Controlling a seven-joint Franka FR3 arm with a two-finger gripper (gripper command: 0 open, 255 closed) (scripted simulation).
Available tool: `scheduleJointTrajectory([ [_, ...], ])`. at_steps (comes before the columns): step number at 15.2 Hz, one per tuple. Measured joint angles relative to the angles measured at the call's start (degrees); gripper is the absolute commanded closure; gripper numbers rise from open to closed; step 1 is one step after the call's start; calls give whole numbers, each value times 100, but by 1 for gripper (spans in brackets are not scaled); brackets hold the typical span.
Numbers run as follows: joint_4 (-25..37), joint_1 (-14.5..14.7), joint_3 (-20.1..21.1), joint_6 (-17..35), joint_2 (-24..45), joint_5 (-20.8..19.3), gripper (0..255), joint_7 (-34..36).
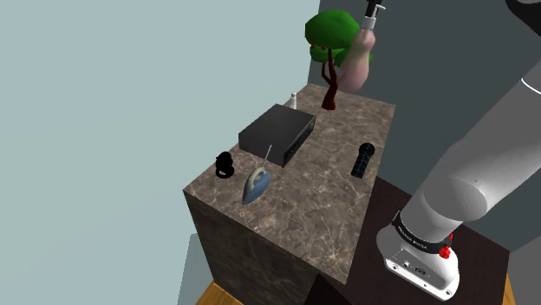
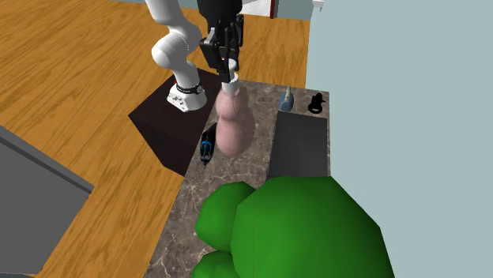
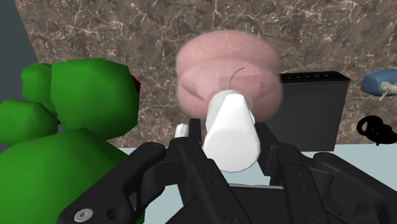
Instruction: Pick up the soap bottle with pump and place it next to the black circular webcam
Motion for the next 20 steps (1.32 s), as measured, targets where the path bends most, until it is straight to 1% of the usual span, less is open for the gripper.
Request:
scheduleJointTrajectory([
  [4, 530, -20, -54, -344, 209, 105, 255, -79],
  [13, 2145, -201, -268, -1325, 937, 529, 255, -351],
  [16, 2925, -400, -387, -1753, 1350, 817, 255, -503],
  [18, 3528, -589, -451, -2080, 1666, 1059, 255, -579],
  [19, 3545, -531, -423, -2109, 1653, 1035, 255, -514],
  [20, 3311, -360, -366, -2020, 1489, 901, 255, -381],
])
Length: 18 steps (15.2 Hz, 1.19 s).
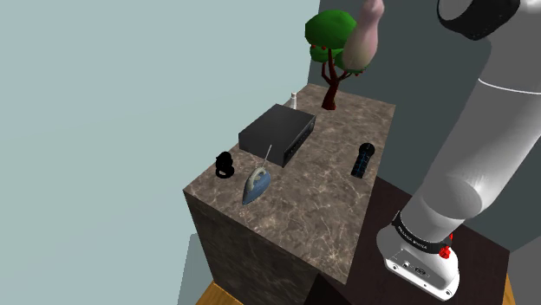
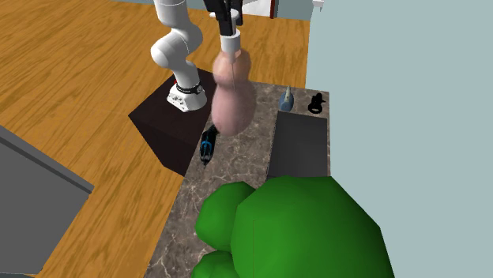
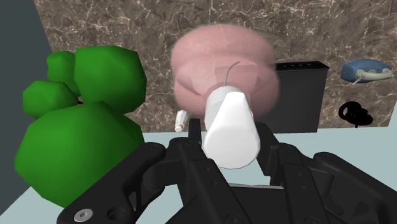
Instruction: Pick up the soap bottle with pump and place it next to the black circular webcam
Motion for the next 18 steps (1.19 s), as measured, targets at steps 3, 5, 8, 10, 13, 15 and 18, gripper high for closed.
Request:
scheduleJointTrajectory([
  [3, -1097, 571, 298, 454, -739, -555, 255, 557],
  [5, -1443, 810, 527, 562, -997, -750, 255, 949],
  [8, -2333, 1092, 907, 925, -1547, -1059, 255, 1520],
  [10, -2493, 1222, 1111, 1000, -1609, -1106, 255, 1854],
  [13, -3151, 1418, 1473, 1274, -1963, -1238, 255, 2412],
  [15, -3314, 1512, 1650, 1348, -2024, -1253, 255, 2699],
  [18, -3660, 1667, 1949, 1535, -2135, -1270, 255, 3181],
])
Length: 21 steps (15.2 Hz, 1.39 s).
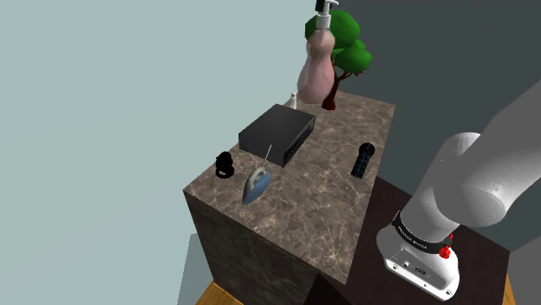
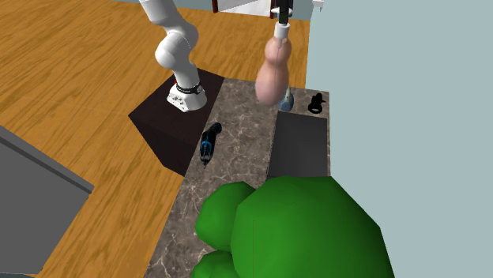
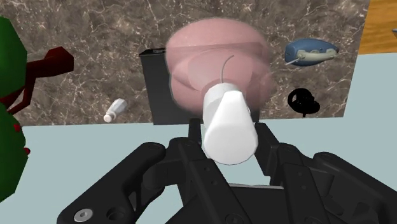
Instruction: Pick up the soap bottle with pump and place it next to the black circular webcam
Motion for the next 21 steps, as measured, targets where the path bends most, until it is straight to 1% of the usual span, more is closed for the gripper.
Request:
scheduleJointTrajectory([
  [2, -149, 106, 200, 86, -26, 3, 255, 315],
  [3, -85, 149, 273, 66, 33, 17, 255, 432],
  [6, -303, 294, 529, 242, 38, 34, 255, 859],
  [11, -447, 519, 902, 464, 190, 63, 255, 1489],
  [12, -387, 567, 978, 488, 289, 73, 255, 1617],
  [14, -494, 660, 1118, 643, 367, 78, 255, 1869],
  [15, -376, 715, 1201, 636, 497, 81, 255, 2005],
  [20, -229, 981, 1559, 792, 875, 60, 255, 2652],
  [21, -60, 1039, 1630, 772, 1041, 47, 255, 2780],
])
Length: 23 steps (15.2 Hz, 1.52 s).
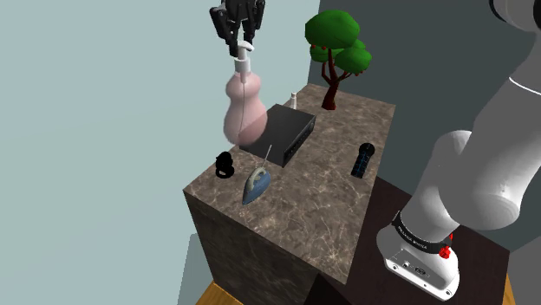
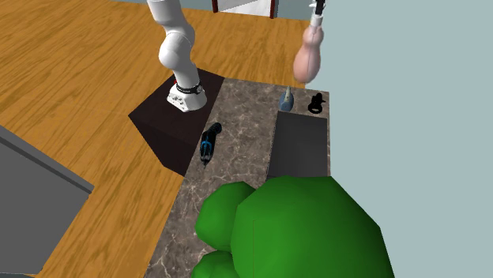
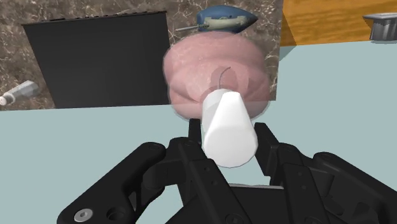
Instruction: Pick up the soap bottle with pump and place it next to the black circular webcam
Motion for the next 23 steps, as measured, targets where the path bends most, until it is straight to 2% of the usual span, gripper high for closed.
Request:
scheduleJointTrajectory([
  [10, 926, 543, 483, 123, 1200, -212, 255, 1038],
  [23, -225, 516, 475, 1114, 1045, -205, 255, 1172],
])
